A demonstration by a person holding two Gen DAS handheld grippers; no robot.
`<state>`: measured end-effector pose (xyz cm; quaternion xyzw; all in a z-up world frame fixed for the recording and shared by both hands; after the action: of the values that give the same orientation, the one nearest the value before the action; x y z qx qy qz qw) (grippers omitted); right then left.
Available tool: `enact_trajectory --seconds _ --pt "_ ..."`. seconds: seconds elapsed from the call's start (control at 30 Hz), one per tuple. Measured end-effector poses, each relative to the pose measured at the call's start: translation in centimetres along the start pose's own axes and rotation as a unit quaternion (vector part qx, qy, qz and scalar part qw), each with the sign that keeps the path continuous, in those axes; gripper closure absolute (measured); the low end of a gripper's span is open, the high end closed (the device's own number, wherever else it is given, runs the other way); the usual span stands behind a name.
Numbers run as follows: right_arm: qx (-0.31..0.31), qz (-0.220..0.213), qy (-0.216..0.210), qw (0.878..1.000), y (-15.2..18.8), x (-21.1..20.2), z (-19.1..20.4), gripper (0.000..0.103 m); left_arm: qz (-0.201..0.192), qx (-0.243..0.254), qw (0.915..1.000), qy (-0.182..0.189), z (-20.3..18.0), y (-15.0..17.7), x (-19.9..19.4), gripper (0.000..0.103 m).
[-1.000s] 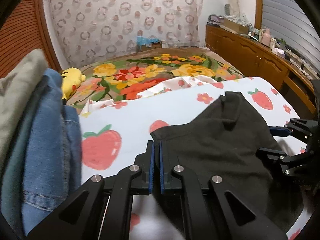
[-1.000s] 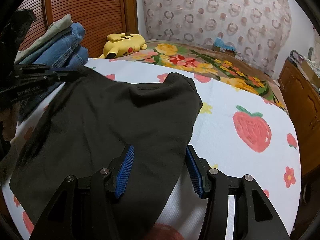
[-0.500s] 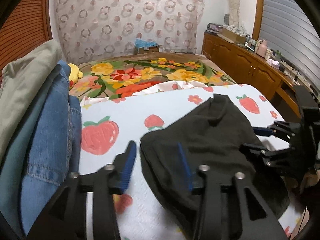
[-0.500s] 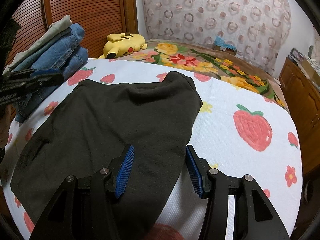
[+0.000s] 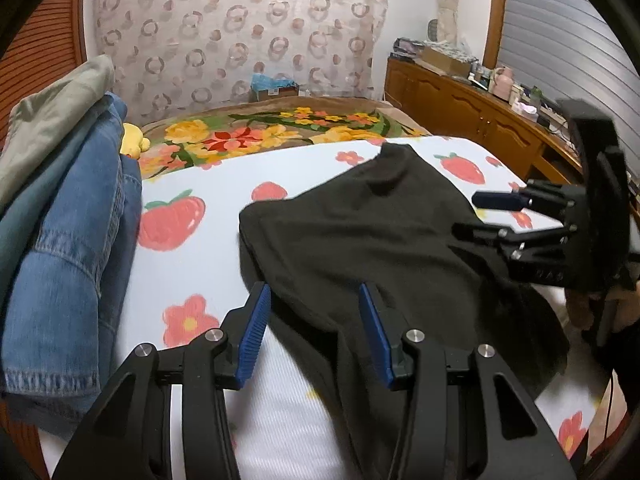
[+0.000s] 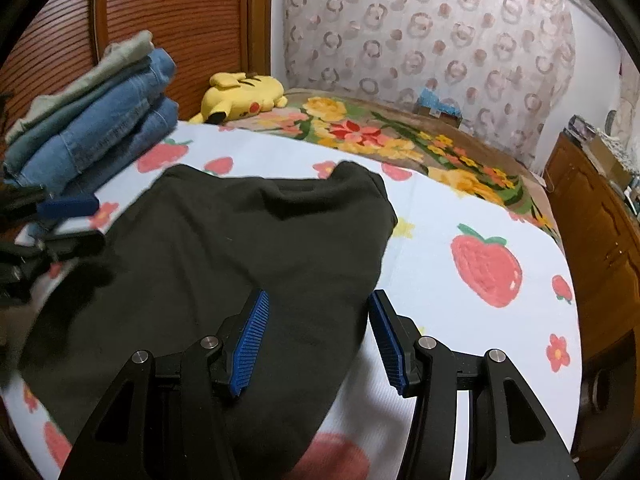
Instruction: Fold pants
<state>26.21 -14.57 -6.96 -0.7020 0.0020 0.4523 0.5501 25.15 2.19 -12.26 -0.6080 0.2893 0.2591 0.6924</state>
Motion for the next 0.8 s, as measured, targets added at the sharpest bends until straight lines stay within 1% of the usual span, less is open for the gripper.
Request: enact_trajectory --seconds 0.07,0.1,0.17,0.23,0.27,0.33,0.37,0.4,0.43,0.57,0.73,0.8 --pt "-0.004 -0.007 -0.001 1.000 0.0 -0.9 0.7 0.049 0.001 0.000 1.0000 0.004 -0.1 0.5 -0.4 0.057" --pt "-0.005 -0.010 -0.002 1.000 0.1 -1.4 1.0 0.049 0.001 0.001 1.0000 0.006 -0.2 0.7 -0.6 0.061" --pt "-0.005 -0.015 -0.006 1.000 0.4 -2.2 1.6 0.049 0.002 0.003 0.9999 0.010 -0.4 1.3 -0.8 0.065" --pt "-0.001 -0.017 -0.010 1.000 0.8 -2.9 2.2 0.049 0.005 0.006 0.9999 0.014 -0.5 1.7 -1.1 0.074" --pt "0.000 -0.018 -0.011 1.000 1.1 -3.1 2.5 0.049 0.006 0.009 0.9998 0.014 -0.5 2.0 -1.2 0.076" --pt "0.002 -0.017 -0.010 1.000 1.7 -3.6 2.9 0.049 0.009 0.017 0.9998 0.010 -0.4 2.3 -1.2 0.088" --pt "0.003 -0.017 -0.010 1.000 2.1 -3.9 3.1 0.049 0.011 0.017 0.9998 0.009 -0.5 2.5 -1.2 0.090" --pt "0.005 -0.017 -0.010 1.000 2.3 -4.2 3.2 0.049 0.013 0.017 0.9997 0.009 -0.4 2.6 -1.3 0.094" --pt "0.007 -0.018 -0.010 1.000 2.5 -4.4 3.3 0.049 0.014 0.018 0.9997 0.007 -0.2 2.8 -1.4 0.096" --pt "0.014 -0.025 -0.010 1.000 3.0 -5.7 3.8 0.049 0.014 0.008 0.9999 -0.007 1.0 3.2 -1.8 0.097" --pt "0.022 -0.042 -0.012 0.999 3.4 -7.6 4.4 0.049 0.007 0.005 1.0000 -0.005 1.3 3.9 -3.1 0.097" --pt "0.025 -0.048 -0.014 0.998 3.6 -8.0 4.6 0.049 0.003 0.003 1.0000 0.003 1.1 4.1 -3.7 0.097"
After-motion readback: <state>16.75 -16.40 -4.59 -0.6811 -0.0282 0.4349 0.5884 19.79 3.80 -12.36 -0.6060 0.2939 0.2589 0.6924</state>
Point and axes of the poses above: each gripper's, at about its wrist camera, not at the fingertips, and x roughly the way its jaws point, z to its left, y to its underside, the point moved 9 cm from there along x, roughly the way its jaws point, and after that the axes turned 12 degrees about -y, right-handed, at the moved point
